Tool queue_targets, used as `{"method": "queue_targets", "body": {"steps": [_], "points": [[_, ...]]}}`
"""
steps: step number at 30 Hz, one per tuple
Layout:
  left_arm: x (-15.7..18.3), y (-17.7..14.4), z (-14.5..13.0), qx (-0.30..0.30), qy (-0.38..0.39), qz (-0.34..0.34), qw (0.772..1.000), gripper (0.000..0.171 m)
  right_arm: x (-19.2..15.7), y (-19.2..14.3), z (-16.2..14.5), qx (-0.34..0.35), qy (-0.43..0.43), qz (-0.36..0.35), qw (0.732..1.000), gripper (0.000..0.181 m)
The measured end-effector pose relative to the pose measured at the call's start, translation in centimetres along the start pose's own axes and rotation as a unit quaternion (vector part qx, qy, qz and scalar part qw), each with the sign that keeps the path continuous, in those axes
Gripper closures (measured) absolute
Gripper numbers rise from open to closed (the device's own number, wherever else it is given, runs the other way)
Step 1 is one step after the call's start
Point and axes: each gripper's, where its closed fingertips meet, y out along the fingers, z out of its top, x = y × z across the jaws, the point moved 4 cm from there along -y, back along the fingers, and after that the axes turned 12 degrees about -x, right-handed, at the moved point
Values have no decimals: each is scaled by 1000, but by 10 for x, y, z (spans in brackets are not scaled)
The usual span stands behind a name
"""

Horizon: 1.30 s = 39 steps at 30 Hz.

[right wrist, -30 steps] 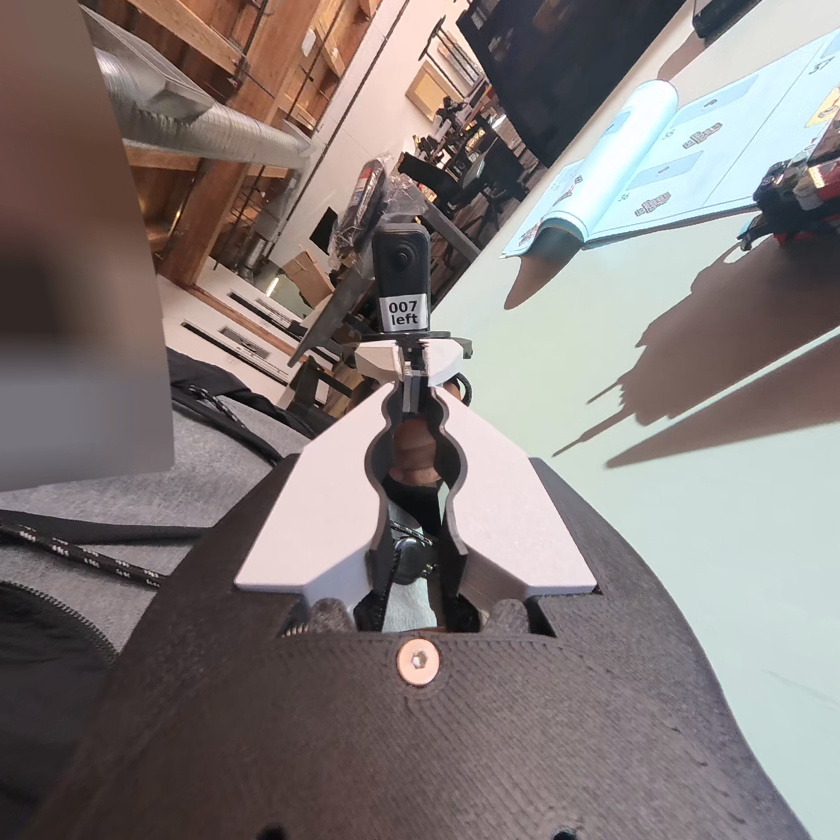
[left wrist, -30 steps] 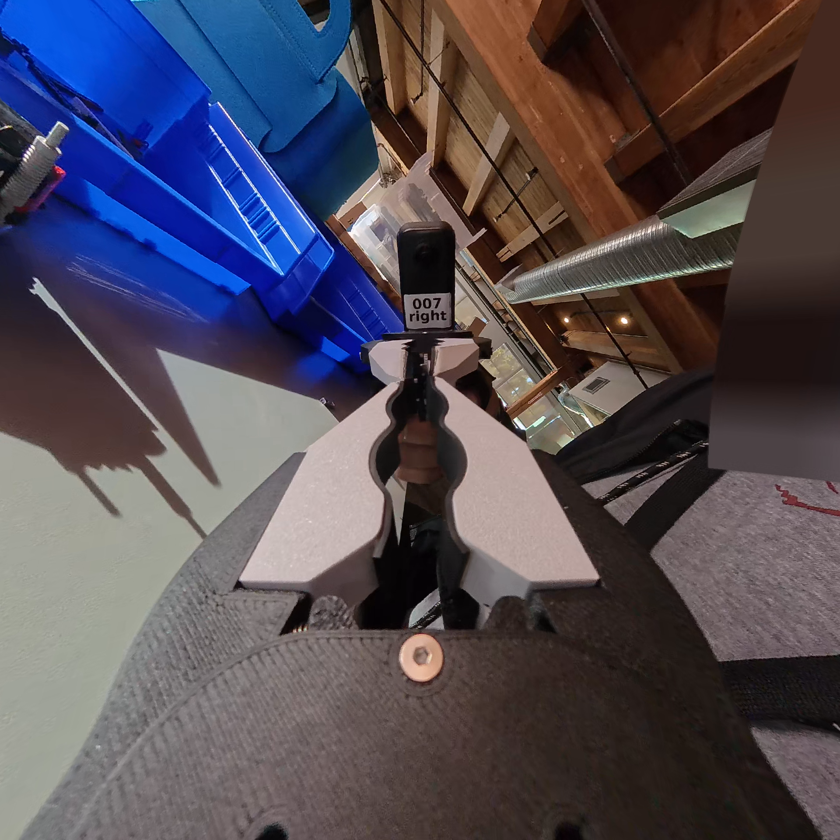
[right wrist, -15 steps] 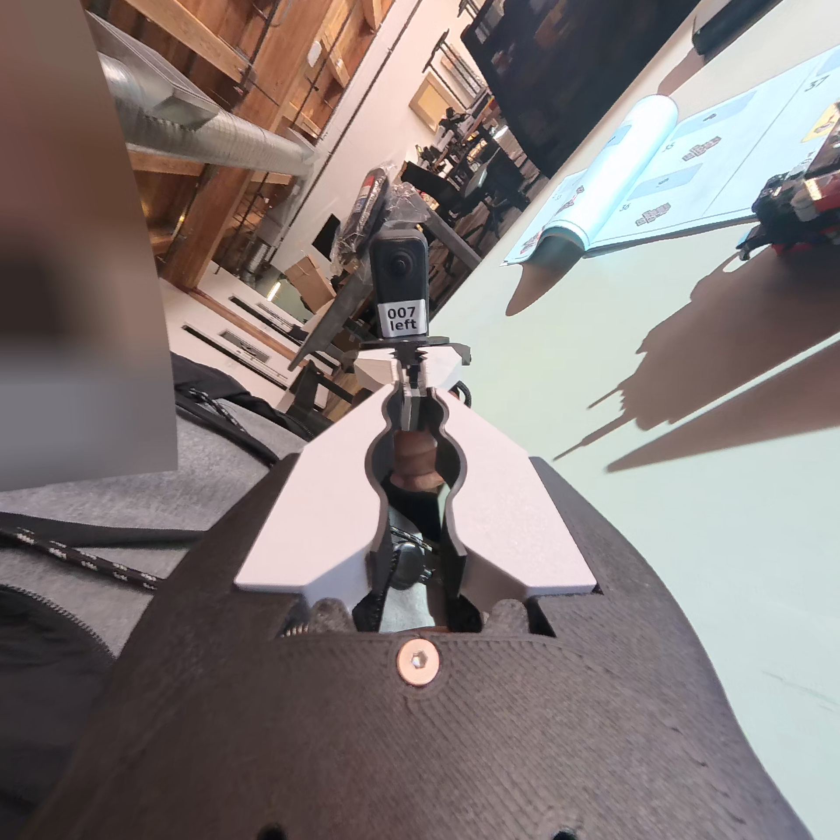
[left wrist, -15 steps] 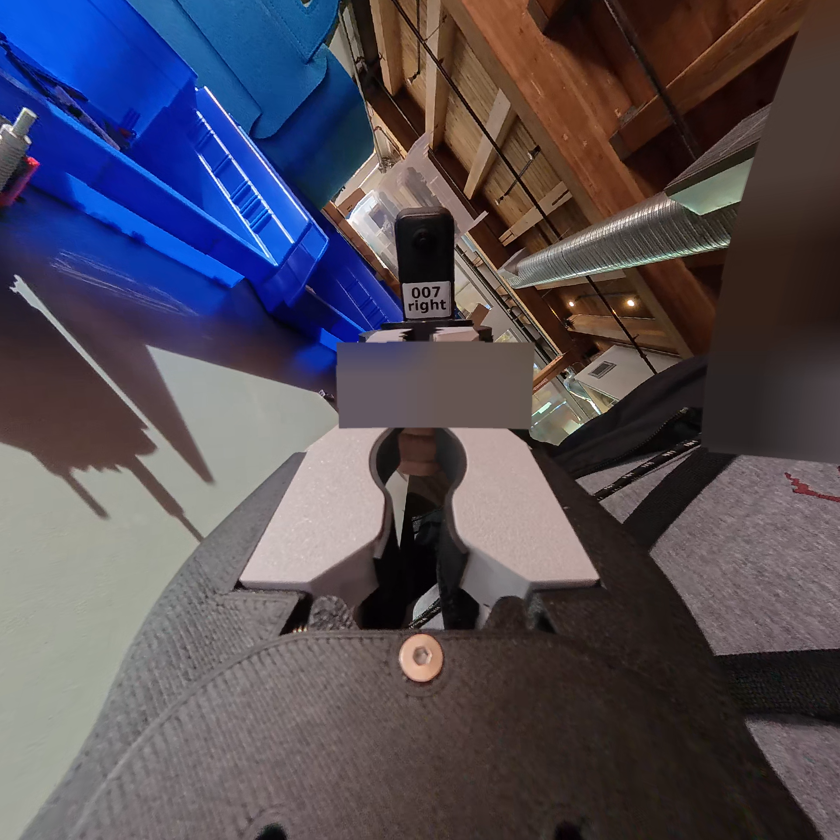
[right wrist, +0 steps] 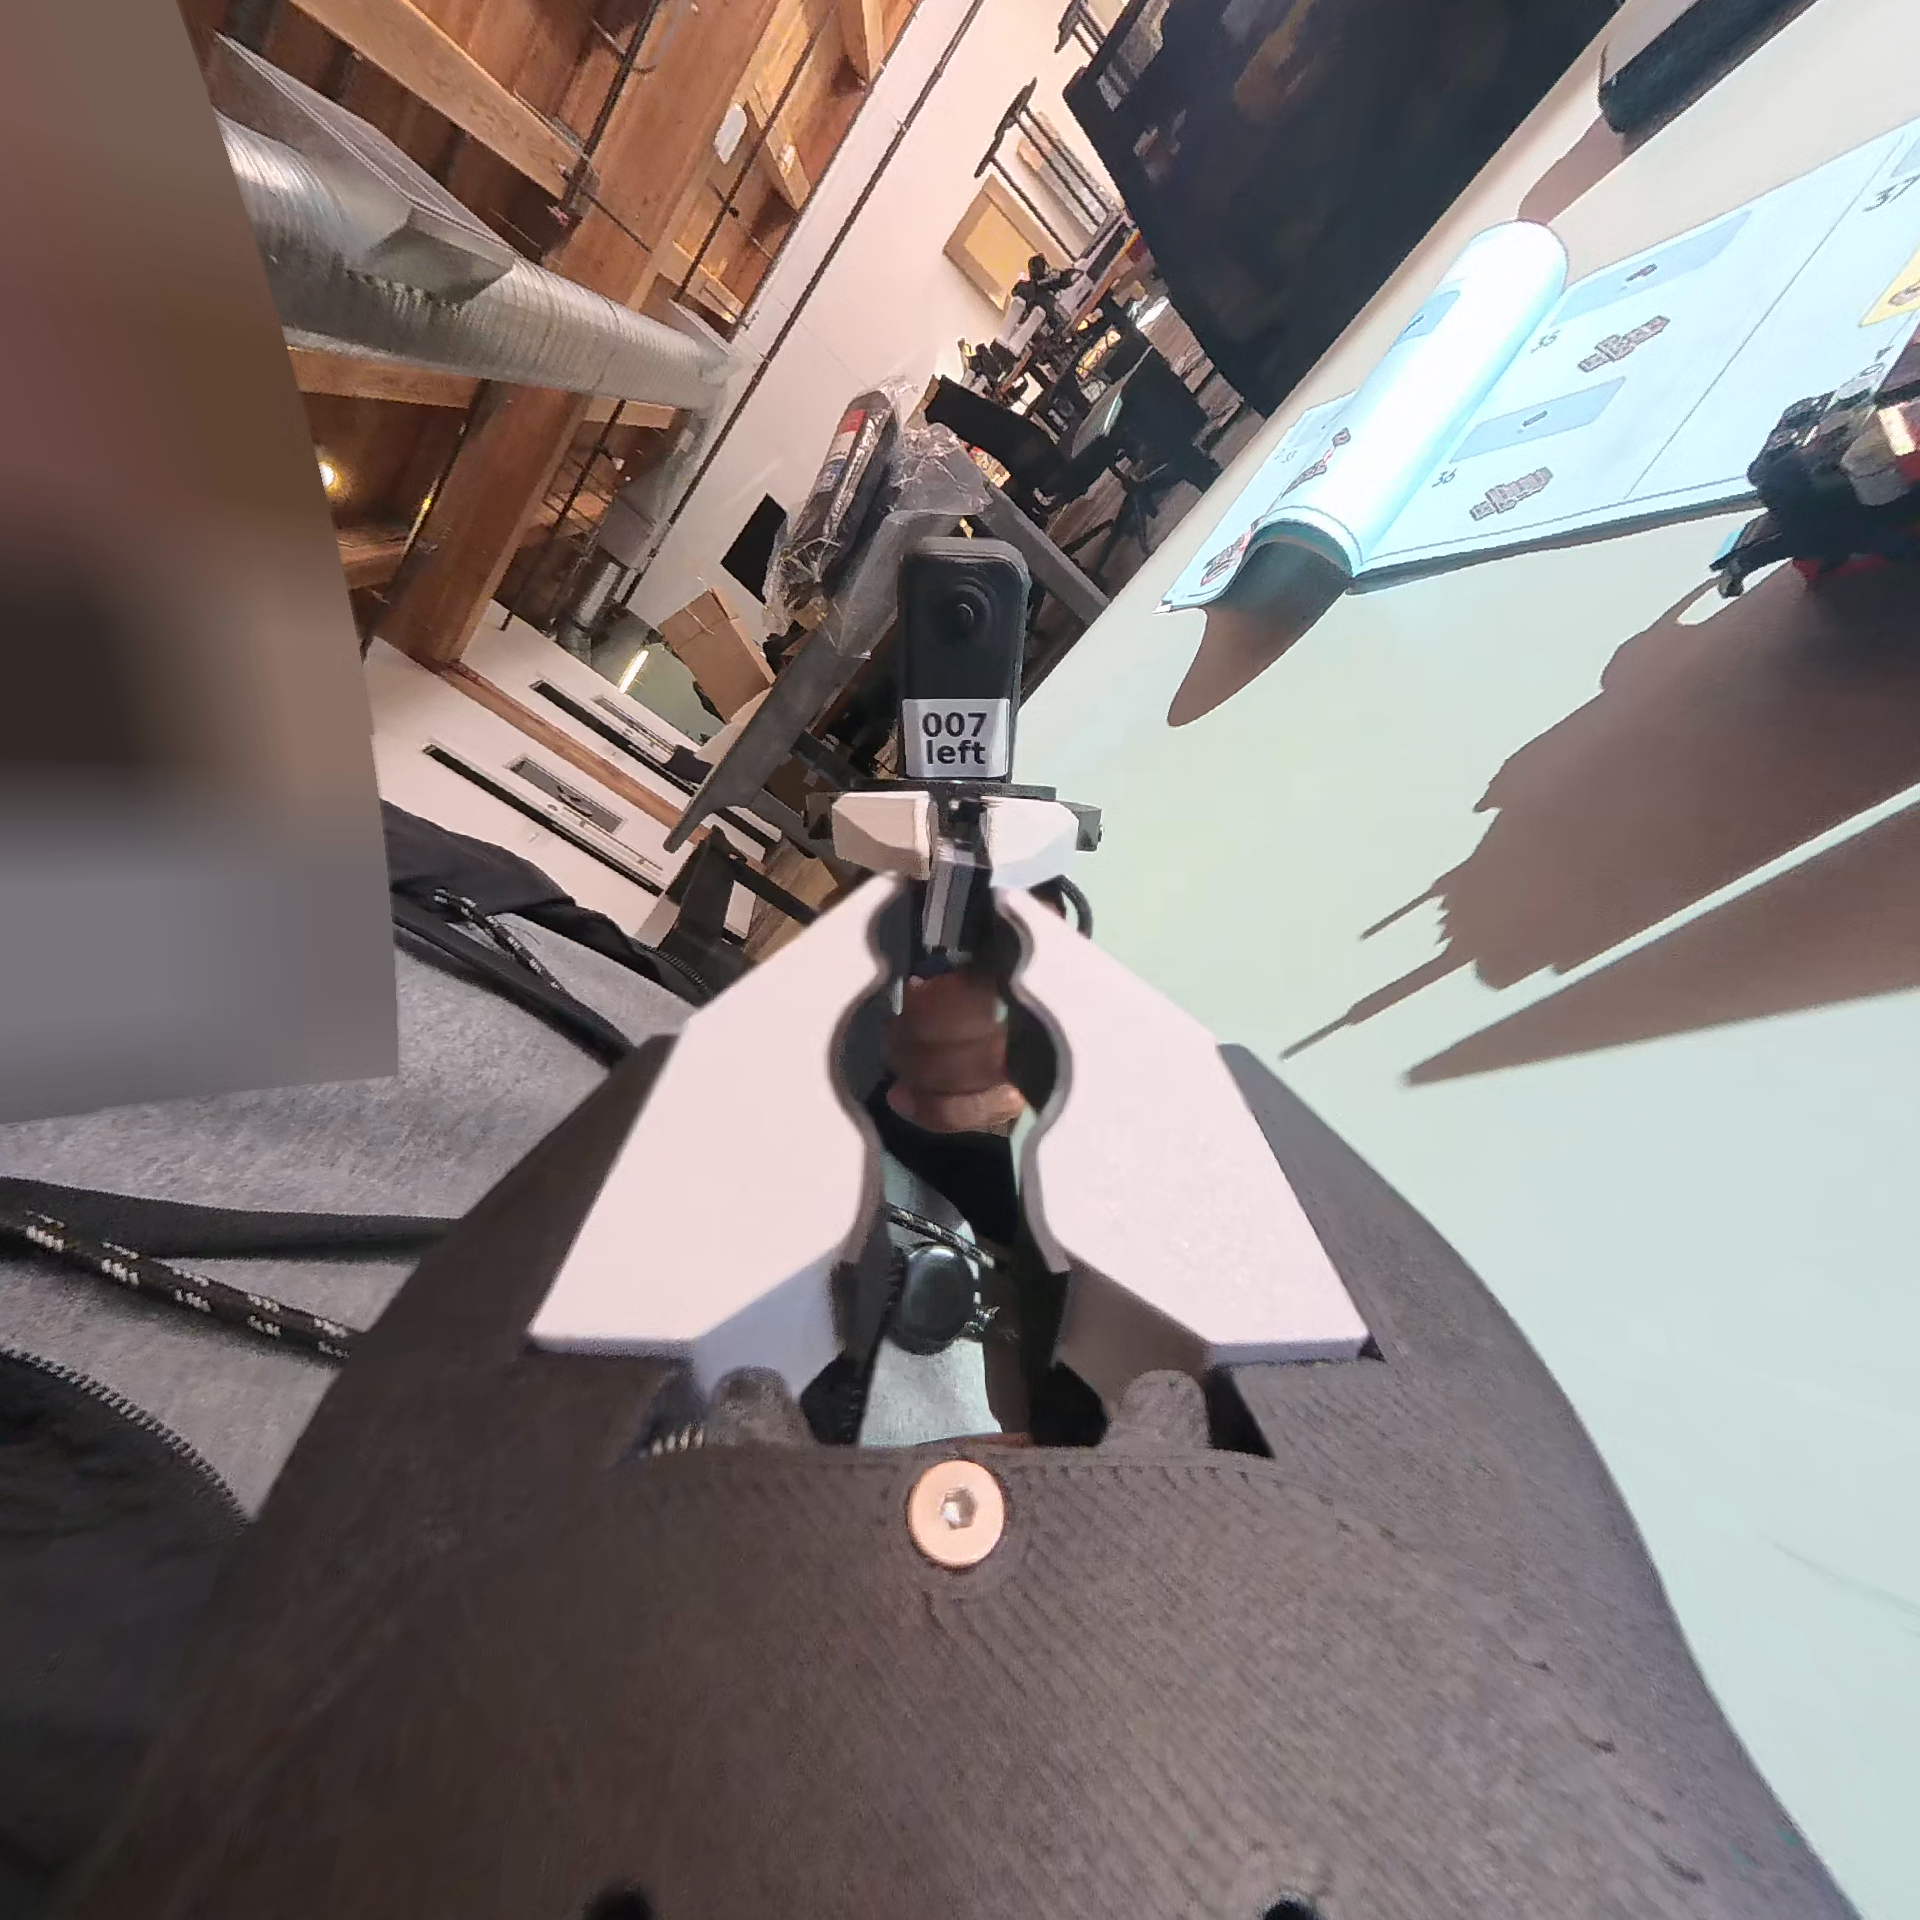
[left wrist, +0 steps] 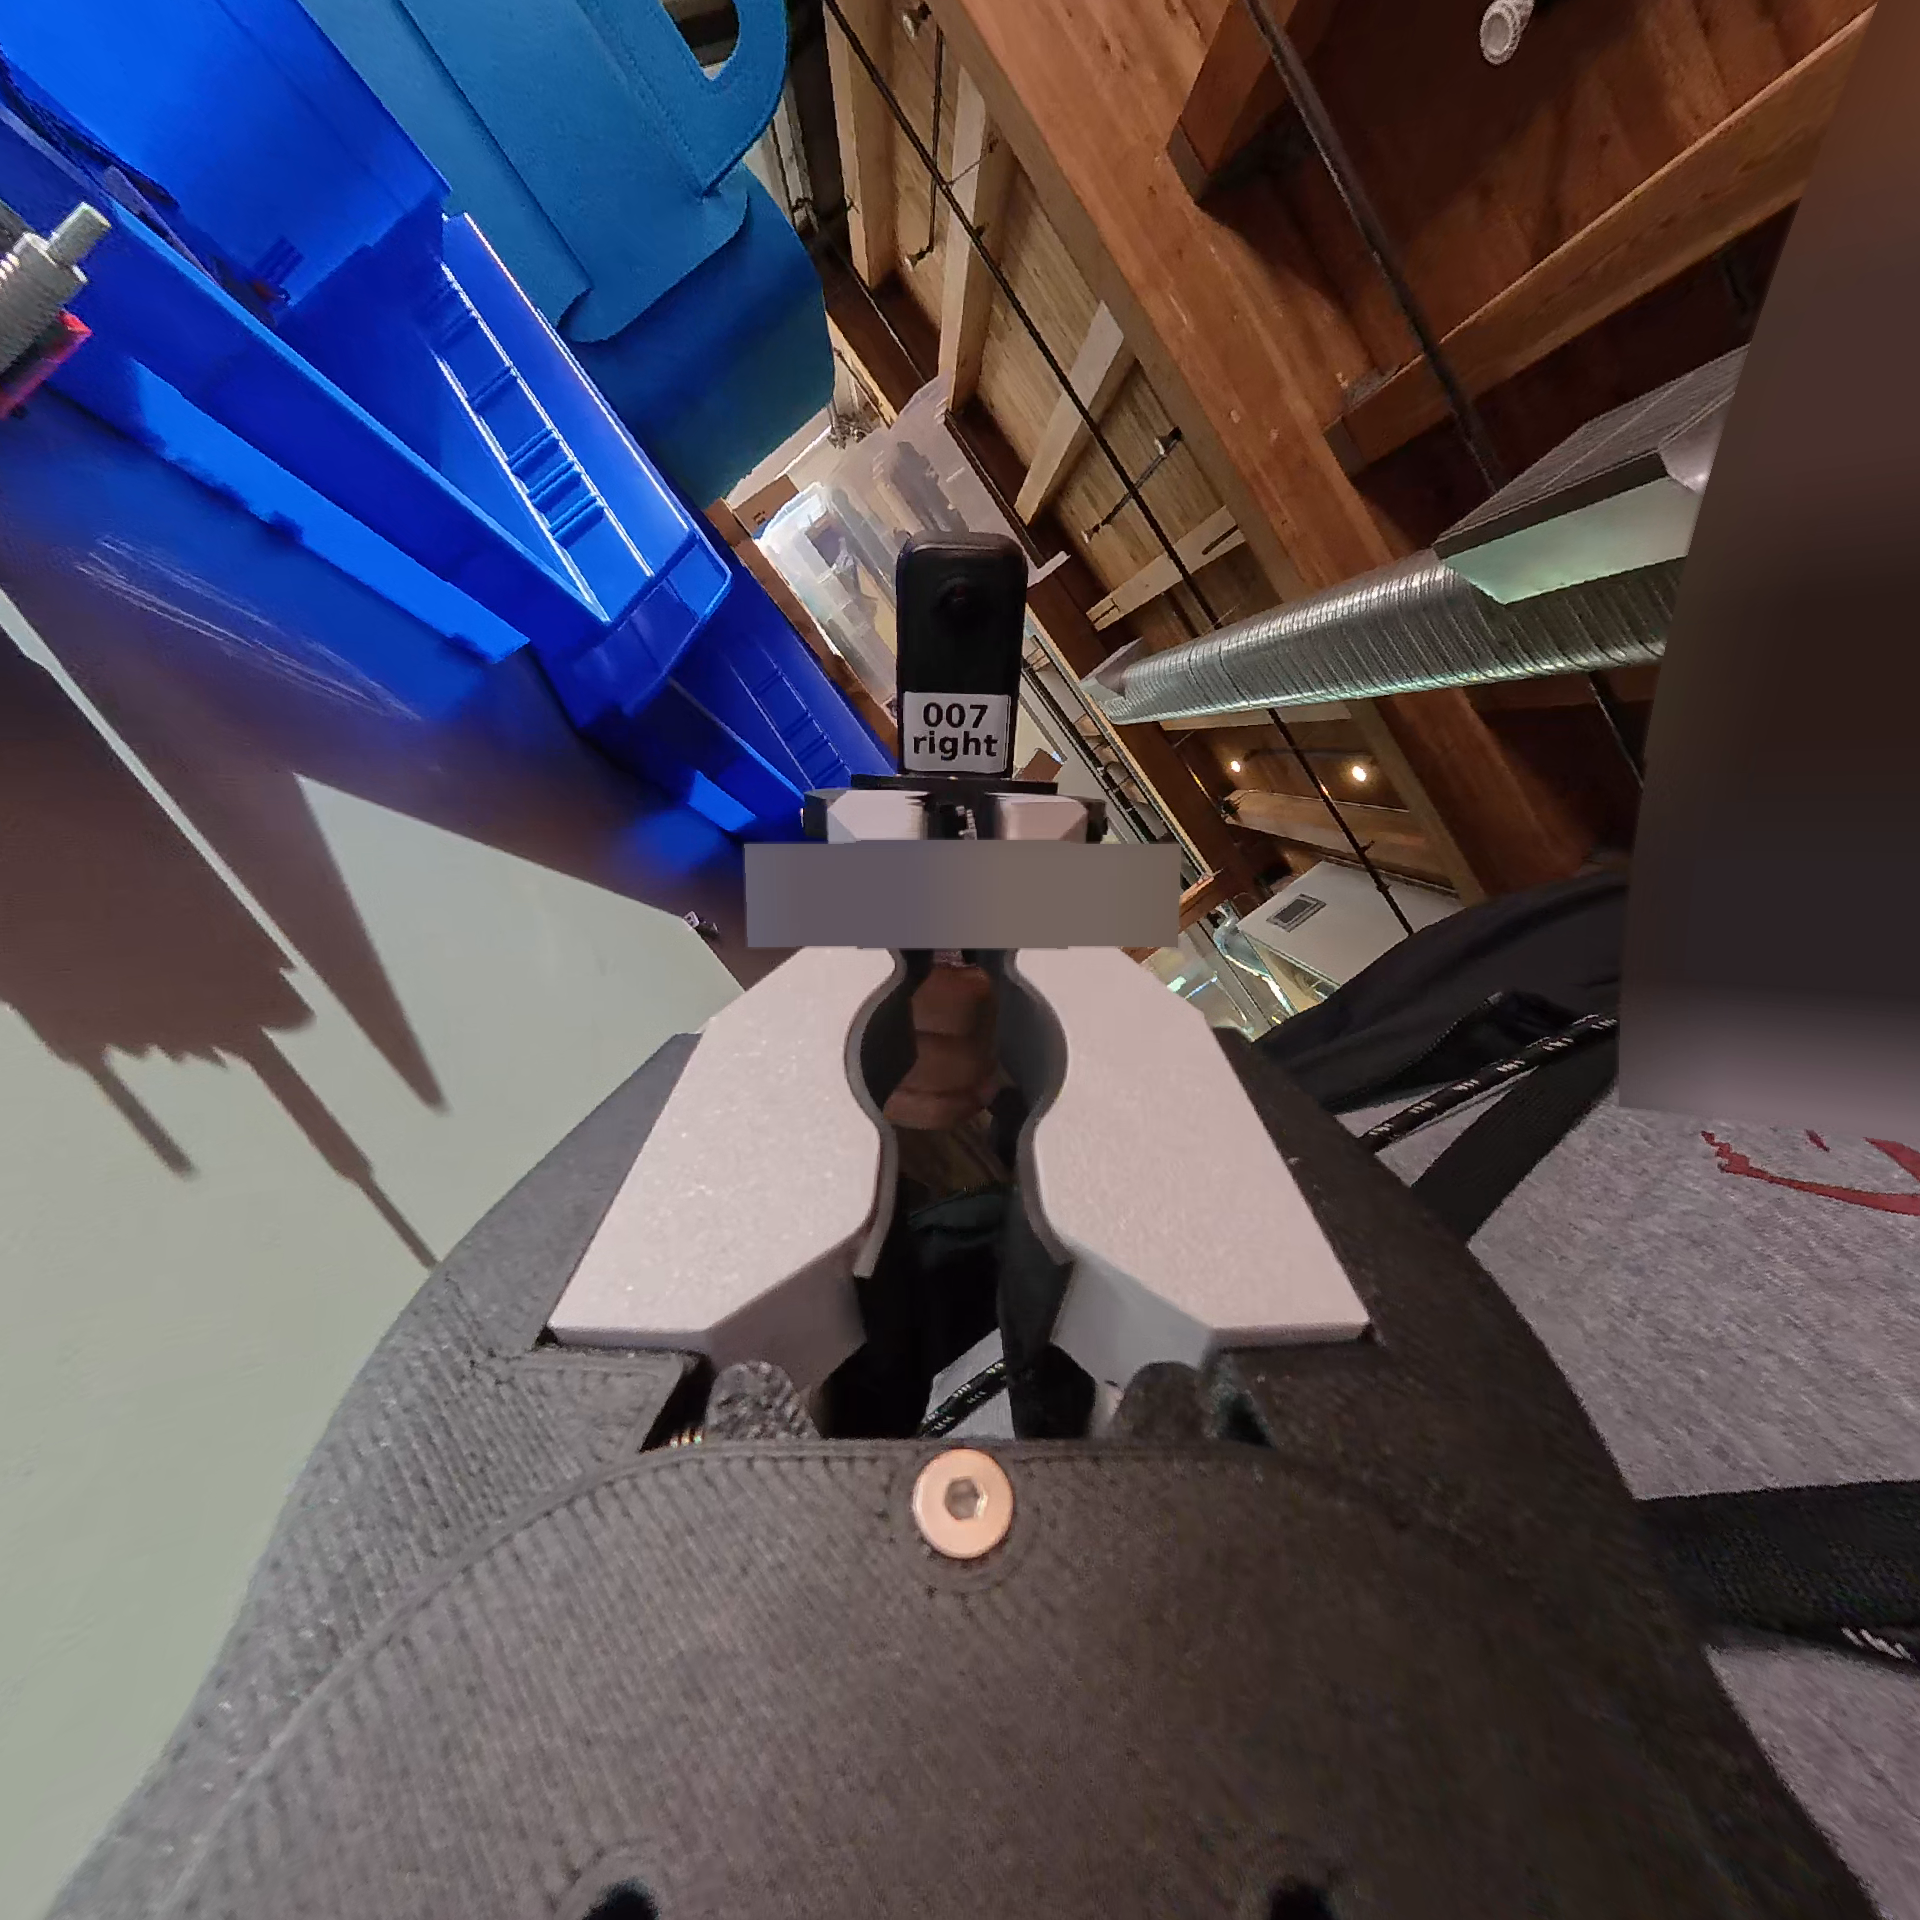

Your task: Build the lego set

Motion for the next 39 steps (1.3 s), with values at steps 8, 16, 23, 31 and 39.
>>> {"method": "queue_targets", "body": {"steps": [8,16,23,31,39], "points": [[-3,-2,2,3,-41,-23,999,159,1,-1,-2,-24,8,6,1000,171],[-6,-4,4,-1,-64,-40,997,160,2,1,-4,-44,12,4,999,172],[-7,-5,5,-5,-80,-51,996,161,3,2,-3,-55,16,3,998,172],[-7,-5,5,-12,-88,-62,994,160,5,6,-4,-75,18,3,997,172],[-12,-6,4,-17,-104,-54,993,161,8,8,-3,-90,19,-1,996,172]]}}
